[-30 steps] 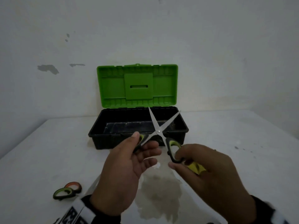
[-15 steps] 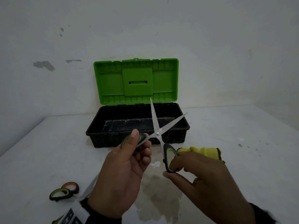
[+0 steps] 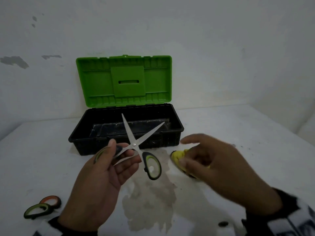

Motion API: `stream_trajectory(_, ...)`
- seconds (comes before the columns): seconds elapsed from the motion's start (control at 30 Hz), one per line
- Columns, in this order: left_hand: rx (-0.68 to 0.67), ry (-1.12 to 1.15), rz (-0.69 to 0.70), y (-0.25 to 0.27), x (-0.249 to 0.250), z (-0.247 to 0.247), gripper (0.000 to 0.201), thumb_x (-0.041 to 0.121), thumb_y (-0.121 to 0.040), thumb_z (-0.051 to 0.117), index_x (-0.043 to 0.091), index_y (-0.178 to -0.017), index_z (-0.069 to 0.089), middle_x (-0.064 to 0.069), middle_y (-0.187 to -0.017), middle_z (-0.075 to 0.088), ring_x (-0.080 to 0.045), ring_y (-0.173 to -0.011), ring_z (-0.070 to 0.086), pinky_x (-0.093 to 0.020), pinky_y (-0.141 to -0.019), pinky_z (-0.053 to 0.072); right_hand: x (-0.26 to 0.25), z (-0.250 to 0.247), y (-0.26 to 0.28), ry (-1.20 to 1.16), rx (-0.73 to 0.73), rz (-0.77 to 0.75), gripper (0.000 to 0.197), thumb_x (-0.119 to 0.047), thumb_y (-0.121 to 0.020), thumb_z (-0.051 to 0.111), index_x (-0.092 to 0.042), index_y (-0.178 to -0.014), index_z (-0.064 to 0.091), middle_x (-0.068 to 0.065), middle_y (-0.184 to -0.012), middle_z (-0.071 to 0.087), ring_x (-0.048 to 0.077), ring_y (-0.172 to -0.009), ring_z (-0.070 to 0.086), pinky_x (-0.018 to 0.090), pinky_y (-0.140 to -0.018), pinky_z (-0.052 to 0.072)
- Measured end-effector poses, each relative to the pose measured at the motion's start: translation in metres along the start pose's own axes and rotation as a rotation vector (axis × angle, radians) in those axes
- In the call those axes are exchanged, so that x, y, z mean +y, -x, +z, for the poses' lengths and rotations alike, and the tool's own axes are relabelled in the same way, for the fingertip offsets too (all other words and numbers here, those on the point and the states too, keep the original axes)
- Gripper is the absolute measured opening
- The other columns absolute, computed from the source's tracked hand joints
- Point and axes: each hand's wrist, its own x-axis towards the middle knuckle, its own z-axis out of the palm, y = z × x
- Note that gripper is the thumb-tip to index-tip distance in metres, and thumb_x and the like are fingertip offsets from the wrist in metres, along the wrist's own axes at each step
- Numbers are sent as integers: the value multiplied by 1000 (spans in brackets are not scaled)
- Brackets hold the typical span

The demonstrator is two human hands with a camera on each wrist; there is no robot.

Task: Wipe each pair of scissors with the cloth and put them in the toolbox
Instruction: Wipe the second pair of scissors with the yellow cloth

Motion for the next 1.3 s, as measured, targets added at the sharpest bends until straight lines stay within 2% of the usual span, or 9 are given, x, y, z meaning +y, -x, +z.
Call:
stream_trajectory(0.17, 8, 3, 10, 0, -5, -3, 33, 36, -81, 54, 7, -86, 68, -13, -74, 72, -21, -64, 73, -27, -56, 60, 70, -28, -25, 537, -69, 355, 33, -48, -82, 70, -28, -107, 63, -11, -83, 66, 1, -75, 60, 20, -66, 46)
stream_trajectory(0.37, 5, 12, 15, 2, -18, 4, 34, 34, -83, 54, 3, -91, 66, -14, -75, 71, -23, -69, 73, -28, -61, 61, 85, -10, -38, 586, -103, 415, 32, -48, -79, 73, -21, -91, 62, -4, -88, 60, 12, -79, 56, 24, -62, 43)
stream_trajectory(0.57, -3, -5, 33, 5, -17, 7, 37, 33, -82, 55, 0, -95, 64, -19, -78, 71, -25, -71, 73, -30, -64, 61, 80, -2, -41, 603, -107, 309, 12, -23, -85, 60, -17, -78, 68, -2, -80, 66, 14, -73, 60, 26, -60, 49)
stream_trajectory(0.77, -1, -25, 79, 10, -7, 9, 35, 32, -82, 54, 0, -91, 65, -21, -77, 71, -26, -70, 73, -30, -64, 61, 66, -16, -30, 229, 313, 158, 17, -13, -80, 66, -20, -65, 62, -14, -102, 68, 4, -96, 60, 13, -72, 40)
stream_trajectory(0.83, -3, -33, 100, 12, -5, 11, 36, 32, -80, 54, -1, -92, 65, -21, -77, 71, -27, -71, 74, -30, -63, 61, 58, -19, -26, 43, 395, 99, 21, -9, -87, 60, -18, -68, 60, -13, -107, 71, 3, -103, 63, 20, -79, 46)
stream_trajectory(0.93, -7, -49, 128, 14, -3, 15, 38, 33, -80, 55, -1, -93, 65, -22, -78, 72, -29, -72, 74, -30, -63, 61, 42, -19, -24, -182, 454, 74, 21, -23, -94, 52, -15, -75, 56, -3, -82, 70, 11, -79, 66, 30, -68, 50)
stream_trajectory(1.07, -10, -88, 161, 18, -1, 17, 41, 34, -80, 55, -2, -96, 65, -23, -82, 73, -32, -77, 74, -28, -64, 60, 18, -5, -25, -51, 415, -24, 20, -26, -99, 55, -25, -79, 53, -2, -71, 59, 9, -60, 54, 13, -51, 40)
stream_trajectory(1.2, -14, -128, 177, 21, 1, 16, 41, 36, -80, 55, -1, -95, 67, -25, -83, 73, -35, -79, 75, -27, -62, 59, -10, 10, -20, 133, 294, -218, 15, -43, -85, 62, -31, -89, 53, -13, -88, 60, 3, -72, 58, 8, -56, 40)
stream_trajectory(1.3, -3, -156, 177, 23, 1, 13, 39, 36, -80, 56, 2, -92, 70, -25, -82, 73, -35, -78, 75, -27, -62, 59, -28, 16, -20, 178, 166, -397, 22, -36, -83, 67, -30, -101, 56, -17, -92, 56, -2, -82, 56, 5, -66, 39)
